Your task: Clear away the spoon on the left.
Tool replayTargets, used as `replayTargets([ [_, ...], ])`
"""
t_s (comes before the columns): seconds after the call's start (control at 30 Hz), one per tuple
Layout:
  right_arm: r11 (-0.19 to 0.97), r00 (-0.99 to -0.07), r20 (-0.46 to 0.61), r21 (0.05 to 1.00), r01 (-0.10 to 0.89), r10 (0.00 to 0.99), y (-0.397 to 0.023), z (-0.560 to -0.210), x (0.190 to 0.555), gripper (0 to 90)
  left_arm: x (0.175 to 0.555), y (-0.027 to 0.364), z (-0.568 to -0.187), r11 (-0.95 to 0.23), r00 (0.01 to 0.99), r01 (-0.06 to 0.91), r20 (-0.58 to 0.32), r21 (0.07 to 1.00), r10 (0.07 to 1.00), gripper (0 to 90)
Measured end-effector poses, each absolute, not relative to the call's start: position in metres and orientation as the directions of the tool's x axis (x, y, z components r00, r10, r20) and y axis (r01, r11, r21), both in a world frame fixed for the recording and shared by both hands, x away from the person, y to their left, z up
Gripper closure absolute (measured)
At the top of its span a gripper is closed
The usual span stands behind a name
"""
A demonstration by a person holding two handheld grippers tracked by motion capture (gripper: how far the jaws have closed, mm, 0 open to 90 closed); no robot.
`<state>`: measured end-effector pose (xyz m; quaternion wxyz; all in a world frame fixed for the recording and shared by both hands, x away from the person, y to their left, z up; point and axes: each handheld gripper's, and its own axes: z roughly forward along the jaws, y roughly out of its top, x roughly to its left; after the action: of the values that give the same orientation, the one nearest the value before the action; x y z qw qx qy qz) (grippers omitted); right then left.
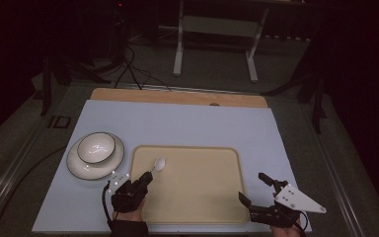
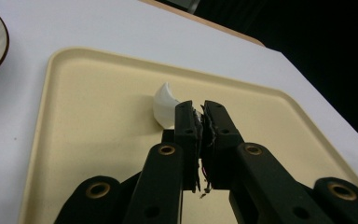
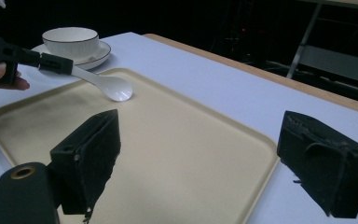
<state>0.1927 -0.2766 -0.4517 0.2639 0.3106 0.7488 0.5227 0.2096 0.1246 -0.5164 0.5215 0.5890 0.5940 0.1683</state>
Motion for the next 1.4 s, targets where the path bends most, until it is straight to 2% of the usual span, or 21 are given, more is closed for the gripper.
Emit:
replayTargets([
  [0.63,0.261,-0.663,-0.073,0.946,0.19,0.745,-0.277,-0.452,0.193,13.4,0.198,0.114,-0.524,0.133,0.231,0.648,-0.36,0.75,0.904,84.2],
  [1.07,0.264,-0.662,-0.075,0.945,0.191,0.746,-0.276,-0.452,0.193,13.4,0.198,0.113,-0.531,0.114,0.199,0.692,-0.34,0.713,0.919,82.1],
  [1.4,0.266,-0.671,-0.074,0.946,0.188,0.738,-0.276,-0.452,0.193,13.4,0.2,0.113,-0.537,0.099,0.189,0.721,-0.332,0.686,0.924,76.6],
])
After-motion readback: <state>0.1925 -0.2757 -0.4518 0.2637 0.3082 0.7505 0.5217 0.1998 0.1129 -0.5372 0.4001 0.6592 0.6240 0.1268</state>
